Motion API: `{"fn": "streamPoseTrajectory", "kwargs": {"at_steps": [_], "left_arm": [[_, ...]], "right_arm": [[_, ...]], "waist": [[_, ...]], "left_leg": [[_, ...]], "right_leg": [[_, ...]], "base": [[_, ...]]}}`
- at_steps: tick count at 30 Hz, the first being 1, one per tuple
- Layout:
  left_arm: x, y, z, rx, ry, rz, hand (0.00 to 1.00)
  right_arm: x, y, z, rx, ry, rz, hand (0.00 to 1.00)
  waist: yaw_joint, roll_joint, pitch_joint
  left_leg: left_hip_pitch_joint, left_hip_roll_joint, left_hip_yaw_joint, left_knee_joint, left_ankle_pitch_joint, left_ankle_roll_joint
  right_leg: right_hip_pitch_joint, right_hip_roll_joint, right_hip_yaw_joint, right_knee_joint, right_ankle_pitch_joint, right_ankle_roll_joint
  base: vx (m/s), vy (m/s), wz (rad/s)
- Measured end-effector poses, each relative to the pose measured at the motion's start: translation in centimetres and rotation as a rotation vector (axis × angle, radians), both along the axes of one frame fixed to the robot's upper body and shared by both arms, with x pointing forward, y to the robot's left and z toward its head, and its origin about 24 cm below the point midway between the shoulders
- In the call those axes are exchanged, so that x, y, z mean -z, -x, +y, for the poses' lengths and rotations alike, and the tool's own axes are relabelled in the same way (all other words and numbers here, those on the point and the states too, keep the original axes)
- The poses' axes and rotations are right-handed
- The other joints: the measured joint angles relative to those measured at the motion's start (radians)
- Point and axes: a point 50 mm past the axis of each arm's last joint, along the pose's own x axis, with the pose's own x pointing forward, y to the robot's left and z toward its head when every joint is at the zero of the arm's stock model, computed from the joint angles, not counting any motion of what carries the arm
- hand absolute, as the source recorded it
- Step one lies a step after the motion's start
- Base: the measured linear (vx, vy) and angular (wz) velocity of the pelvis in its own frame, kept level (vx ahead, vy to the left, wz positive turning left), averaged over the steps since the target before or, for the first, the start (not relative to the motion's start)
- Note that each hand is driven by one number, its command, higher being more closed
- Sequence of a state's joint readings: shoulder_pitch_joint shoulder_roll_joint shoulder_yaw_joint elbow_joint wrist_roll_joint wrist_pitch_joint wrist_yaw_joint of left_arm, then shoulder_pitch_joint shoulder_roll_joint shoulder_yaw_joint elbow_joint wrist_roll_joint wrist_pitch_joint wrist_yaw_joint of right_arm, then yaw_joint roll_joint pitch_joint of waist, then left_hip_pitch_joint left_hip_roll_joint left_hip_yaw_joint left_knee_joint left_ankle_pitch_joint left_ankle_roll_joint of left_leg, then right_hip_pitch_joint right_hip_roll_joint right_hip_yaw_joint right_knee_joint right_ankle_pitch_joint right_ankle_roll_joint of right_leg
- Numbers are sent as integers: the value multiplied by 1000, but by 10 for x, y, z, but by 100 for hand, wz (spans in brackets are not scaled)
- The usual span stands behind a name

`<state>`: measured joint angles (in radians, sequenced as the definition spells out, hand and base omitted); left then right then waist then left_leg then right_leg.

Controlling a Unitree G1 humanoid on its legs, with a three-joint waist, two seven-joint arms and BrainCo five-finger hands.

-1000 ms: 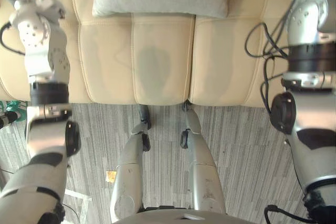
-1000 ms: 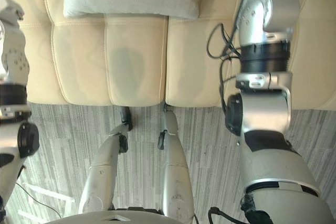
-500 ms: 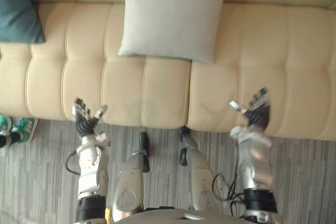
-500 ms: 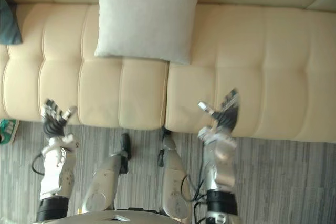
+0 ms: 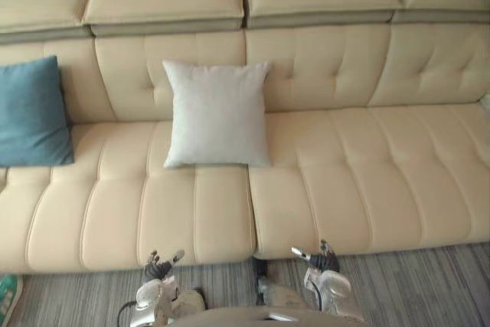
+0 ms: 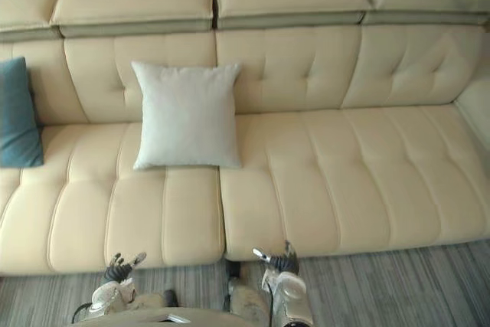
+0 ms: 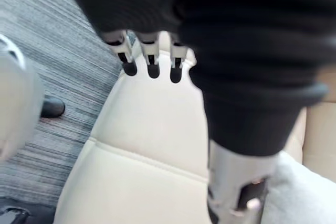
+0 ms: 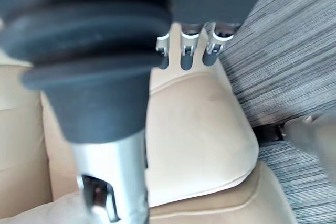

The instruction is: Pick up cushions and gather them together orderly.

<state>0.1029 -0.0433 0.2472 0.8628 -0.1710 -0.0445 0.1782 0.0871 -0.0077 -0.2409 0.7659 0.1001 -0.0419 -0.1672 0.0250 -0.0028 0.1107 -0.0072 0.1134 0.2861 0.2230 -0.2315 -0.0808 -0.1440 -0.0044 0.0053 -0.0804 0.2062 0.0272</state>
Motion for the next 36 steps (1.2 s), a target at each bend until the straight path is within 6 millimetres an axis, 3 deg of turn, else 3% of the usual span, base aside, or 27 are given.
{"fn": "streamPoseTrajectory", "kwargs": {"at_steps": [4,6,7,8,10,11,12,13,14,15,16,17,19,22,24,26,27,28,32,34,36], "left_arm": [[4,4,5,31,-21,49,0],[3,-2,7,55,-39,44,0],[1,-7,9,60,-48,32,0],[-1,-11,11,70,-66,21,0],[0,-5,16,54,-79,43,0],[1,1,20,42,-93,58,0],[1,3,27,20,-105,66,0],[2,8,30,1,-101,87,0],[6,12,24,-2,-78,110,0],[8,15,19,-14,-58,120,0],[6,10,22,-26,-69,108,0],[5,9,27,-36,-81,106,0],[6,9,21,-48,-48,111,0],[7,10,15,-20,-40,112,0],[8,10,12,10,-45,117,0],[7,7,10,26,-44,109,0],[7,7,10,27,-45,108,0],[7,8,10,35,-48,113,0],[10,16,7,43,-46,134,0],[10,23,14,37,-63,152,0],[11,27,17,58,-76,169,0]], "right_arm": [[6,5,2,-30,-2,49,0],[7,2,8,-89,12,62,0],[6,-4,11,-110,13,54,0],[9,-3,14,-110,-5,75,0],[13,4,12,-99,-4,104,0],[15,9,13,-98,-12,120,0],[19,14,17,-100,-26,146,0],[20,14,20,-103,-35,155,0],[19,9,16,-109,-25,150,0],[15,-3,12,-111,-8,136,0],[13,-10,15,-126,-8,122,0],[11,-17,20,-152,-7,108,0],[0,-39,19,-178,19,49,0],[6,-24,9,-170,38,96,0],[6,-20,3,-158,49,106,0],[7,-18,-1,-133,49,109,0],[7,-16,-6,-108,50,111,0],[9,-6,-12,-66,46,129,0],[16,14,-17,0,25,178,0],[24,28,-3,11,-25,218,0],[26,33,0,43,-52,226,0]], "waist": [[3,-7,-7],[-1,-10,-8],[2,0,-5],[1,-7,-3],[-5,-5,1],[-5,-25,-9],[-1,-60,-22],[8,-70,-20],[22,-35,-37],[38,-12,-39],[30,-33,-23],[34,-51,-8],[27,2,51],[13,28,63],[-1,20,51],[2,11,51],[3,10,51],[-5,1,53],[-9,21,39],[-13,-3,12],[-39,-22,-14]], "left_leg": [[35,-5,52,-3,-5,2],[14,-8,85,19,3,22],[-4,13,97,10,21,41],[-2,14,88,0,42,38],[10,12,59,19,49,38],[11,6,39,38,50,37],[7,-14,23,51,58,30],[-11,-17,4,41,72,40],[-34,-16,-28,-12,77,60],[-47,1,-29,-59,142,37],[-68,-17,-23,-54,169,40],[-93,-20,-13,-37,169,38],[-141,36,-44,46,158,19],[-122,60,-64,30,191,-13],[-100,36,-67,-86,268,-42],[-126,21,-103,-45,256,-24],[-130,7,-125,16,212,1],[-106,-11,-130,94,134,3],[1,-45,-184,54,-10,-9],[13,-69,-141,-12,-1,-5],[33,-91,-120,-82,21,4]], "right_leg": [[7,5,54,1,18,13],[-34,7,68,18,70,60],[-65,10,48,56,62,87],[-161,-30,-69,418,-186,2],[-165,-99,-133,685,-306,2],[-137,-151,-148,757,-338,12],[-116,-168,-145,737,-357,51],[-76,-135,-148,642,-351,66],[-13,-86,-112,452,-314,97],[5,-83,-76,507,-368,39],[31,-109,-75,517,-416,39],[77,-115,-72,417,-429,55],[151,-54,-85,244,-347,37],[161,-30,-99,253,-332,27],[120,-41,-101,268,-319,16],[80,-52,-100,269,-300,1],[68,-64,-101,270,-290,-4],[64,-83,-96,267,-277,4],[51,-83,-40,254,-246,35],[53,-97,-10,191,-191,32],[59,-110,-8,138,-164,6]], "base": [[-23,51,-40],[-121,28,-42],[-143,32,-2],[-94,27,16],[-43,-42,49],[-53,-132,65],[-101,-139,48],[-150,-123,21],[-220,-41,-28],[-197,-67,-36],[-169,-100,-45],[-180,-215,-31],[-302,-184,-28],[-266,-93,5],[-281,-62,6],[-154,14,-10],[-179,75,-11],[-173,100,-5],[-170,179,-28],[-149,155,-62],[-45,148,-42]]}}
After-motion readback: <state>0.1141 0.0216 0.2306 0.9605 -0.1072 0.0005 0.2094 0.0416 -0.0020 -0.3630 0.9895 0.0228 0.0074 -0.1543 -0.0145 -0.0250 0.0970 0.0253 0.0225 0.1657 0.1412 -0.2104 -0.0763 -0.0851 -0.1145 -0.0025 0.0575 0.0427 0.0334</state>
